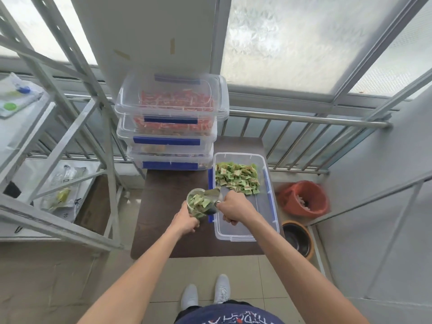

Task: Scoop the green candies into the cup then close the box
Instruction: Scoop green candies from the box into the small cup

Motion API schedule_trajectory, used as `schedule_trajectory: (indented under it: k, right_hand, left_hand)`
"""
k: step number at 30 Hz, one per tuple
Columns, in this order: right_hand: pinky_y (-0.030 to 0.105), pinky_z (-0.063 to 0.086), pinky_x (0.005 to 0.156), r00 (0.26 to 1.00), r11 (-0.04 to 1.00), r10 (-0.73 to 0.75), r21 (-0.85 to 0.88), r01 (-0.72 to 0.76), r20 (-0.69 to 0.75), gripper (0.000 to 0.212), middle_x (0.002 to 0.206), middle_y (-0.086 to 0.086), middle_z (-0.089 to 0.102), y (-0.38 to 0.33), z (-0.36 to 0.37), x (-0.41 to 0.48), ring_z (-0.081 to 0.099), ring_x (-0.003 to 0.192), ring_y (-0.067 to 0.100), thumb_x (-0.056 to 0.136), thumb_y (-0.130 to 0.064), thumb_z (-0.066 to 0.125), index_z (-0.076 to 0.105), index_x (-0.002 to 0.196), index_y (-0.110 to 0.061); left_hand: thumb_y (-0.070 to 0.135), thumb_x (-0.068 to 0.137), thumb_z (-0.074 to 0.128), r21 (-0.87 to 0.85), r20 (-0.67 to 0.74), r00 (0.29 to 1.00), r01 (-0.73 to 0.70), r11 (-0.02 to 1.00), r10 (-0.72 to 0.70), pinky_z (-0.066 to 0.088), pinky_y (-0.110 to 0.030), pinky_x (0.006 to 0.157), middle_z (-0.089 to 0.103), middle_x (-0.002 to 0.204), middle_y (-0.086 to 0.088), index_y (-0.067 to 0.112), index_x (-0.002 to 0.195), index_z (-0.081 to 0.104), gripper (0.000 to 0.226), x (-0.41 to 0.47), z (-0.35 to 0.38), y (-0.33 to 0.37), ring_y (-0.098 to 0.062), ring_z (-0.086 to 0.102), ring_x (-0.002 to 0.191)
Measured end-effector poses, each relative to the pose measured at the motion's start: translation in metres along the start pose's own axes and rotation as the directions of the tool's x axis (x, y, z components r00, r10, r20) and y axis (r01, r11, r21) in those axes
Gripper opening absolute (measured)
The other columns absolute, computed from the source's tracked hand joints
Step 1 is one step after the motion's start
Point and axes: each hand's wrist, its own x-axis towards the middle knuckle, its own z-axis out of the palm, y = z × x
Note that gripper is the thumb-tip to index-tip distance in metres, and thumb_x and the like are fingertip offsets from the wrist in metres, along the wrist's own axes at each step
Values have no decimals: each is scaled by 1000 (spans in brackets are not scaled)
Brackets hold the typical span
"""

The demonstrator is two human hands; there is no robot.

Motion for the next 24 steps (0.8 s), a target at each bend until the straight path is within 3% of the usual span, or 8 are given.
schedule_trajectory:
  k: [5, 10, 15, 20, 24]
  right_hand:
    - [41, 64, 63, 1000, 997, -13, -72, 12, -11, 25, 75, 23, 76, -25, -9, -9, 76, 68, 37, 82, -8, 46, 65, 71, 5]
    - [39, 62, 60, 997, 999, 25, -22, -27, -68, 26, 76, 22, 76, -24, -16, -15, 72, 62, 31, 87, -12, 50, 68, 92, 7]
    - [24, 47, 42, 986, 986, 118, 131, -102, -117, 33, 66, 11, 69, 15, -21, -24, 58, 46, 17, 98, -24, 56, 71, 94, 5]
    - [24, 47, 43, 963, 938, 226, 298, -175, -146, 38, 68, 12, 69, 70, -15, -13, 58, 50, 20, 101, -28, 54, 70, 96, 6]
    - [25, 43, 44, 937, 825, 345, 495, -272, -62, 18, 60, 11, 60, 110, -3, 20, 52, 43, 17, 95, -16, 53, 61, 94, 0]
  left_hand:
    - [7, 75, 61, -7, 21, 1000, -6, 1000, 6, 64, -42, 73, 73, 100, -12, 30, 131, 38, 64, -1, 0, 1, -29, 76, 94]
    - [19, 88, 58, 103, 80, 994, 69, 992, -77, 63, -41, 77, 71, 102, -13, 9, 108, 58, 22, -8, 2, 6, -27, 79, 85]
    - [30, 98, 54, 206, 309, 940, 83, 975, -145, 58, -33, 71, 73, 108, -17, 2, 116, 60, 34, -18, 18, 18, -30, 77, 90]
    - [36, 100, 48, 245, 323, 930, 95, 965, -173, 57, -35, 71, 72, 115, -20, 2, 136, 47, 50, -15, 46, 28, -30, 75, 88]
    - [32, 101, 51, 259, 252, 958, 71, 963, -139, 63, -41, 84, 72, 115, -18, 6, 130, 47, 39, -14, 59, 33, -28, 76, 93]
